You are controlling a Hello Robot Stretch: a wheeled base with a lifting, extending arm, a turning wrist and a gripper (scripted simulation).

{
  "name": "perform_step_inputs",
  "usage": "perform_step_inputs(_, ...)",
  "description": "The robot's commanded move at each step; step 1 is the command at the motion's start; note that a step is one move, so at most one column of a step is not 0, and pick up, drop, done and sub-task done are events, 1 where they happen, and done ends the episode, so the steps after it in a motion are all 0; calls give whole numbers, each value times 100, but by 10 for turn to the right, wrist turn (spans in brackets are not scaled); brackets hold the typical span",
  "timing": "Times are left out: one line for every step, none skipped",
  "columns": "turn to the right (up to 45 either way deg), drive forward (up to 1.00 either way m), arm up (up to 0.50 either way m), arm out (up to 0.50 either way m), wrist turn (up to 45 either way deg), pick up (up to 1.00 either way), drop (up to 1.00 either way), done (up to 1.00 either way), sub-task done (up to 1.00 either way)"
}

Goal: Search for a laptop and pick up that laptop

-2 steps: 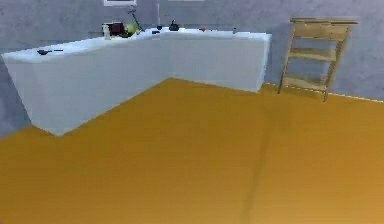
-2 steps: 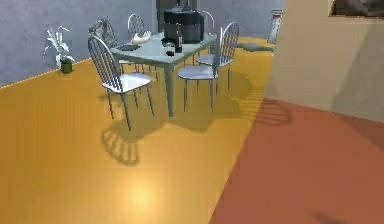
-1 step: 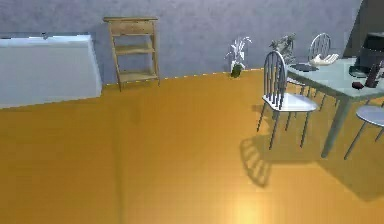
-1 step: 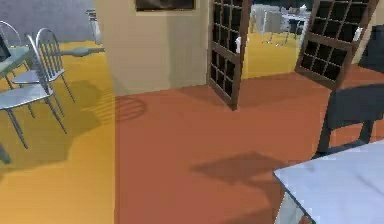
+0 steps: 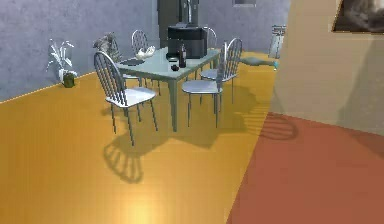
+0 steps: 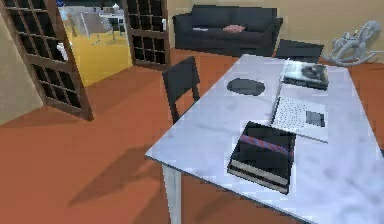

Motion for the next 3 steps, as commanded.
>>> perform_step_inputs(270, 0, 0, 0, 0, 0, 0, 0, 0)
perform_step_inputs(450, 0, 0, 0, 0, 0, 0, 0, 0)
perform_step_inputs(450, 0, 0, 0, 0, 0, 0, 0, 0)
